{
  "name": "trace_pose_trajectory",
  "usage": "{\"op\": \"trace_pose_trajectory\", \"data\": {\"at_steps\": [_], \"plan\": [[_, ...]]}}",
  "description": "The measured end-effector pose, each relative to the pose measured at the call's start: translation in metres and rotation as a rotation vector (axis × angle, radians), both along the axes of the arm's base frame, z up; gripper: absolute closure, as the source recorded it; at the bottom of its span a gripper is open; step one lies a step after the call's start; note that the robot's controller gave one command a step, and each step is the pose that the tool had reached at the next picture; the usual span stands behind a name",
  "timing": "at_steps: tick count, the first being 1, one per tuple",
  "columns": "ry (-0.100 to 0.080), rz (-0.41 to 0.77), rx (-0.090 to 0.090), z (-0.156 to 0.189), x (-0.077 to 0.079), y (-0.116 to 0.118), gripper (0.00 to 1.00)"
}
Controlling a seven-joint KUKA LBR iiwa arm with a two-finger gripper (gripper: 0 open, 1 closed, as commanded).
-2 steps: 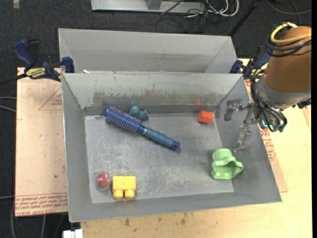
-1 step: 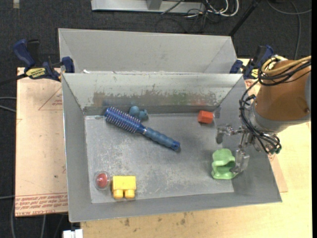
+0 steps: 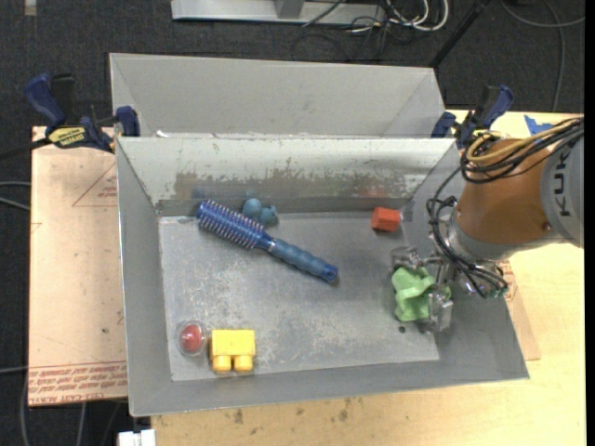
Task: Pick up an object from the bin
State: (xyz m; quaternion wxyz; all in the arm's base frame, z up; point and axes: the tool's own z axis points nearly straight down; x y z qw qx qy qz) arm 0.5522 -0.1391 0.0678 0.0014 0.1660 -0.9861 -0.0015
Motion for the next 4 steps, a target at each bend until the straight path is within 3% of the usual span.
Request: {"op": "trace_pose_trajectory", "data": {"at_steps": [1,2,3,4], "plan": [[-0.005,-0.039,-0.001,0.002,-0.019,-0.007,0.00],[-0.007,-0.037,-0.001,0.003,-0.018,-0.007,1.00],[-0.015,-0.027,-0.004,0.161,-0.015,-0.001,1.00],[-0.010,-0.021,0.000,0.167,0.010,0.046,1.00]]}}
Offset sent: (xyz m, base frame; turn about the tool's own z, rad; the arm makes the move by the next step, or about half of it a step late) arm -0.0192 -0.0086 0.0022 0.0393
